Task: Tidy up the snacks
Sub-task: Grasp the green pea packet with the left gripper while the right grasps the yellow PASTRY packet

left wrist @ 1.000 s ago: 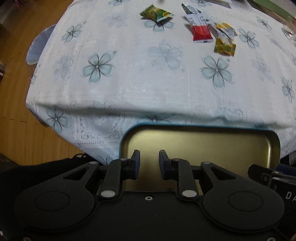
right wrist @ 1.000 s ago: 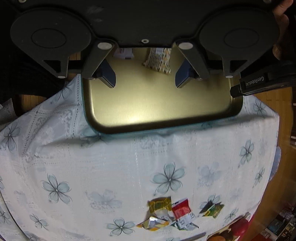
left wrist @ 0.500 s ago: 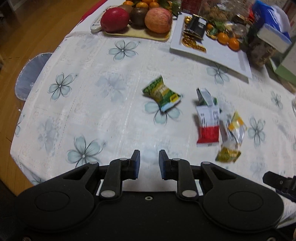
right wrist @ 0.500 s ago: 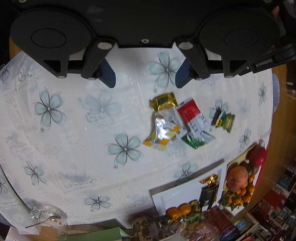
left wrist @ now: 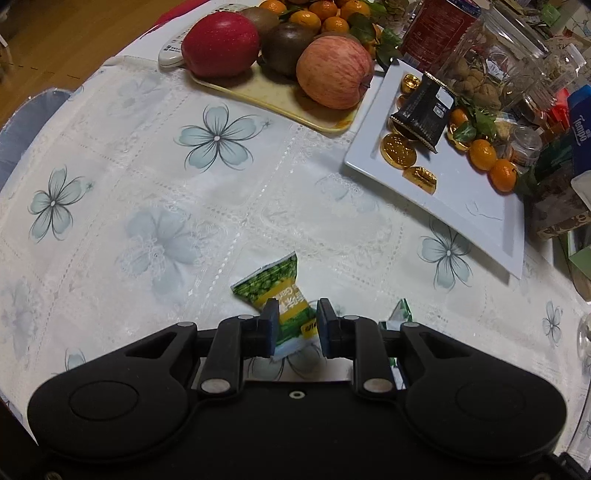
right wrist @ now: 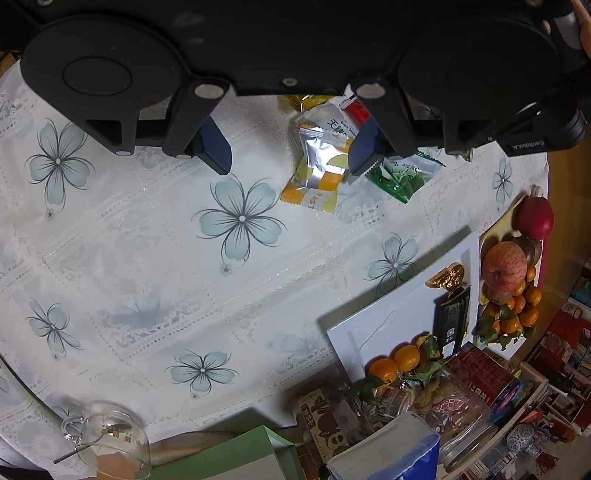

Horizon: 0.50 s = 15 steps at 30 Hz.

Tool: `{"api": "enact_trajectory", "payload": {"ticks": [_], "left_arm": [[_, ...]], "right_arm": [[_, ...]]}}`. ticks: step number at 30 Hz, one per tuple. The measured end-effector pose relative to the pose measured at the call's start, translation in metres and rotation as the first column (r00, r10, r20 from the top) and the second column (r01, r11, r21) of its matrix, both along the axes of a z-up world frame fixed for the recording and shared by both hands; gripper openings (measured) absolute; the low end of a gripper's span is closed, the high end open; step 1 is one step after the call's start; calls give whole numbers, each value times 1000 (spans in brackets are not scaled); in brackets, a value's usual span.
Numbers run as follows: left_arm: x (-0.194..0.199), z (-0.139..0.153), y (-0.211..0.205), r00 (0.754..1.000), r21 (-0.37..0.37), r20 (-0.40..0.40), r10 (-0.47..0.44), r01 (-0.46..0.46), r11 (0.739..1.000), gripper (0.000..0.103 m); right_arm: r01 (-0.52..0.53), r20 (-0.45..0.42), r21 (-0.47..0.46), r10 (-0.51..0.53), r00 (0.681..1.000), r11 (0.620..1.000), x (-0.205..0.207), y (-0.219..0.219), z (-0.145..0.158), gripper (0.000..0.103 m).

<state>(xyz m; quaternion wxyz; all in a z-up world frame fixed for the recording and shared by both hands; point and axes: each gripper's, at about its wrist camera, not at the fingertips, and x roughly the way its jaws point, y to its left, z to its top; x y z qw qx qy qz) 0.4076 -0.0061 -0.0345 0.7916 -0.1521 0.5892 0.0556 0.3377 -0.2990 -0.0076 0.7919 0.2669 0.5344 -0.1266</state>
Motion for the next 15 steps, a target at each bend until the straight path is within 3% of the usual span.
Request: {"api": "enact_trajectory", "payload": {"ticks": [7,10,15], "left_arm": [[13,-14,-13,999,128,-35,-30,34,991,35],[10,-14,-15,996,136,-63,-70,78,988,44],[3,-21,-9,985,80,-127,-118,129,988,45]], "right_arm": [[-12,-2,-8,12,1000,1000,6,2,-10,73],[-7,1,-4,7,1000,1000,11,3,-13,73],[11,-24,19,-10,1000,1000,20,7,-23,73]]}}
